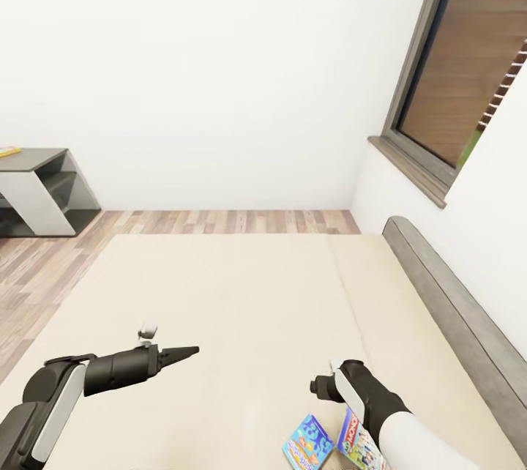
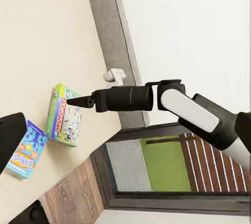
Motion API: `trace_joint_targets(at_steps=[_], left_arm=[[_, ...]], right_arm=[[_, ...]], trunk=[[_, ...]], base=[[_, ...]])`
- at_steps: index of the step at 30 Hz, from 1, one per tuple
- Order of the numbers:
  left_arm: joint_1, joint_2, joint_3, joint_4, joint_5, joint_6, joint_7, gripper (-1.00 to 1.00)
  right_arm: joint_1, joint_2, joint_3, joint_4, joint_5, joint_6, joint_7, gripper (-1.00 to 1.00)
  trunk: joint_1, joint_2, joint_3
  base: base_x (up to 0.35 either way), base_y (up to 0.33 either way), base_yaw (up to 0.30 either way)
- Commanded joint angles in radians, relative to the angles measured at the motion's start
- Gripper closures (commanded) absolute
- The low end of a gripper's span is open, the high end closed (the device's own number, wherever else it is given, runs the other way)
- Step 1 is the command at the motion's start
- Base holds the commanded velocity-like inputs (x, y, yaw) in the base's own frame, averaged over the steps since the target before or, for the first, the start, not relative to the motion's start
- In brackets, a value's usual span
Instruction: Put all the toys in the child's room - the three board games (two on the bed and one on the table), the two jigsaw puzzles on the table, and the tennis ball on the table - inside the toy box on the table in the child's room.
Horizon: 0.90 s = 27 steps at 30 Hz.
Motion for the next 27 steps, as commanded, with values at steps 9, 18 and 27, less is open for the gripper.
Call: trace_joint_targets(at_steps=[9, 18, 27], left_arm=[[-0.001, -0.003, -0.006, 0.0, -0.002, 0.004, -0.009, -1.0], [-0.001, -0.006, -0.006, 0.0, -0.001, 0.003, -0.009, -1.0], [-0.001, -0.006, -0.007, 0.0, -0.001, 0.003, -0.009, -1.0]], right_arm=[[-0.001, -0.008, 0.005, -0.002, -0.015, 0.004, -0.007, -1.0], [-0.001, -0.004, 0.009, -0.001, -0.013, 0.004, -0.005, -1.0], [-0.001, 0.002, 0.011, -0.001, -0.011, 0.004, -0.004, -1.0]], trunk=[[0.001, -0.002, -0.017], [0.001, -0.002, -0.031], [0.001, -0.002, -0.046]], base=[[0.0, 0.0, 0.0], [0.0, 0.0, 0.0], [0.0, 0.0, 0.0]])
